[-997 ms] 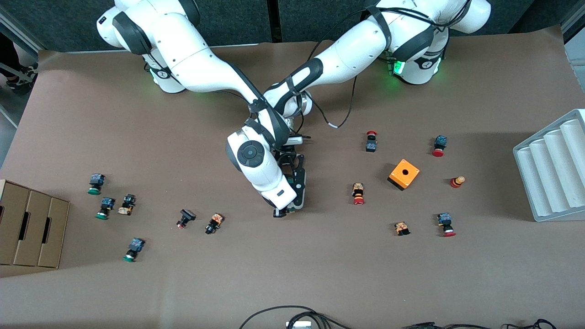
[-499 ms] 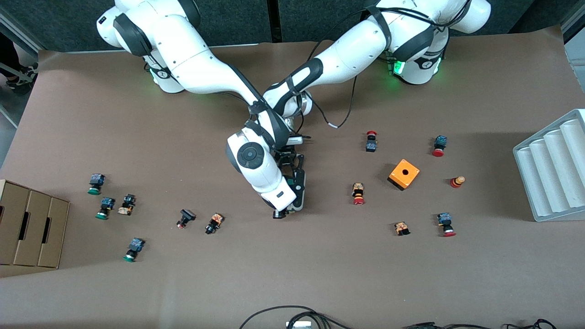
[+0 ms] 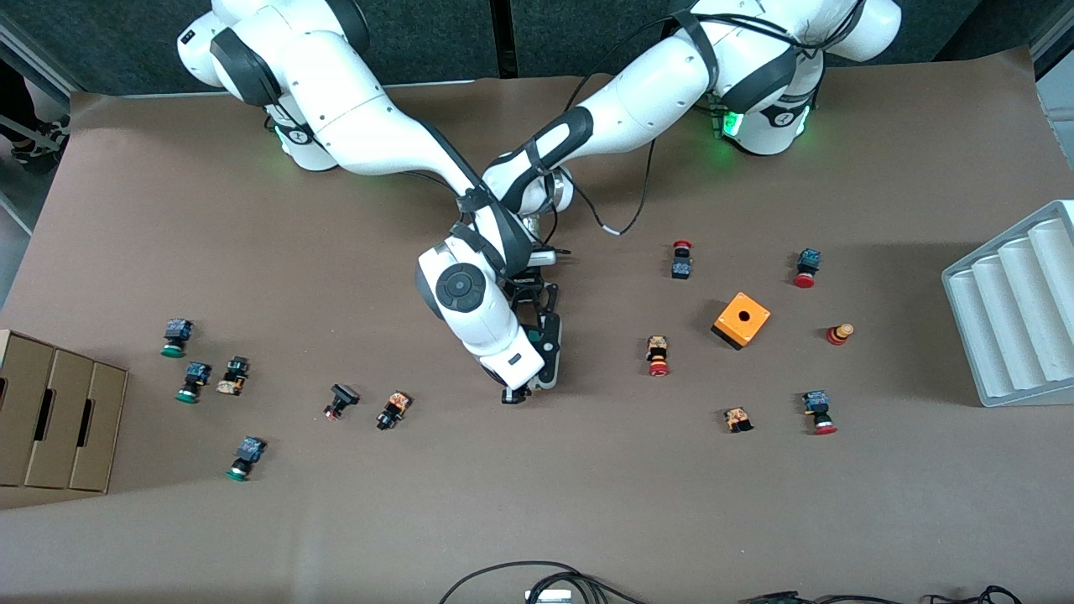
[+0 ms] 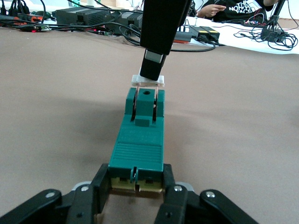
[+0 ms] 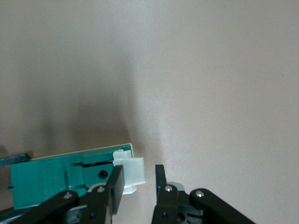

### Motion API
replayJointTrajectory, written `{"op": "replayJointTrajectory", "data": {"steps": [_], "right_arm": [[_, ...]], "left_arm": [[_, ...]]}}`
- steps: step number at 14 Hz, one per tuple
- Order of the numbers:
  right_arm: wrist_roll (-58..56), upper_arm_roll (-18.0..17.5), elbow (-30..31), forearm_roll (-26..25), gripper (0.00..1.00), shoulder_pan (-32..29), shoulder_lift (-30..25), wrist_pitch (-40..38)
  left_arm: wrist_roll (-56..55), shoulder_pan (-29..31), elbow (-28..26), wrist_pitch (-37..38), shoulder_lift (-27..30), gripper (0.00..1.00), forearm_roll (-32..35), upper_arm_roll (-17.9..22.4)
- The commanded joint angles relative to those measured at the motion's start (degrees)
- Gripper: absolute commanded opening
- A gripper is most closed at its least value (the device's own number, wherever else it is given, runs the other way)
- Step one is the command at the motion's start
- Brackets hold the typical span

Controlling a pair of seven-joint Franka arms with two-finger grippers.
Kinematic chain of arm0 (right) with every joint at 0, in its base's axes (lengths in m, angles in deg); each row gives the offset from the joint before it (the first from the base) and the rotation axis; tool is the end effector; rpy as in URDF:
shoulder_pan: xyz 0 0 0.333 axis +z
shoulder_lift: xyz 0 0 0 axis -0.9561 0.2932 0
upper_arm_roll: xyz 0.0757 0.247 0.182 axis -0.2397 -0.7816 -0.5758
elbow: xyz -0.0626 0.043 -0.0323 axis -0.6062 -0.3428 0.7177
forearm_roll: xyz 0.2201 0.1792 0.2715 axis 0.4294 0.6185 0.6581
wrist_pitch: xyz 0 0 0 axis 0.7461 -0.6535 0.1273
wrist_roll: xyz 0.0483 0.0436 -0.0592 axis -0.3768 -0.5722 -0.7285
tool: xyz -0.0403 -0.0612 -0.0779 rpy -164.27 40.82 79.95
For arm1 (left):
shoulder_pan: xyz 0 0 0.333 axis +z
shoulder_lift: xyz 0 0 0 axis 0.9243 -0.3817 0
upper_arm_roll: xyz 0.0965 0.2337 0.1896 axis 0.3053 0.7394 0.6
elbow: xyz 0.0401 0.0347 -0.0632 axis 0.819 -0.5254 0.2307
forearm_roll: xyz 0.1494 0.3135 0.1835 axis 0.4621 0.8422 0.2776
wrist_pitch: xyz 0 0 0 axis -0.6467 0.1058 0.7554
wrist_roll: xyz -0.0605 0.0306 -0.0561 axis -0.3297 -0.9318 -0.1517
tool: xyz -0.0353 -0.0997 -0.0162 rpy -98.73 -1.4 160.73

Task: Close load switch with both arms
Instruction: 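Open the right gripper to release the white lever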

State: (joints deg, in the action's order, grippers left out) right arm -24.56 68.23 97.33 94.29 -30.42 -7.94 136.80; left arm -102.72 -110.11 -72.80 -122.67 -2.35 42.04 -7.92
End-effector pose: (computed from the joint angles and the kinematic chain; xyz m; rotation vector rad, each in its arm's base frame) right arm 0.5967 0.4508 0.2299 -2.3238 -2.0335 -0.3856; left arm 0.3403 -0.5684 0.0825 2.6480 0.2168 1.6498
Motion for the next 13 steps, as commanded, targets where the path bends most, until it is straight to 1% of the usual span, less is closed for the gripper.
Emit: {"op": "replayJointTrajectory", "data": {"steps": [1, 13], "right_arm": [[0.2, -0.2, -2.3, 0.3, 0.34, -0.4, 2.7, 1.8], [0.1, -0.3, -2.5, 0.3, 0.34, -0.9, 3.5, 2.6]], "left_arm": [[-0.6, -0.3, 1.1, -0.3, -0.6, 0.41, 0.5, 0.6], [-0.6, -0.3, 1.1, -0.3, -0.5, 0.43, 0.4, 0.6]]}}
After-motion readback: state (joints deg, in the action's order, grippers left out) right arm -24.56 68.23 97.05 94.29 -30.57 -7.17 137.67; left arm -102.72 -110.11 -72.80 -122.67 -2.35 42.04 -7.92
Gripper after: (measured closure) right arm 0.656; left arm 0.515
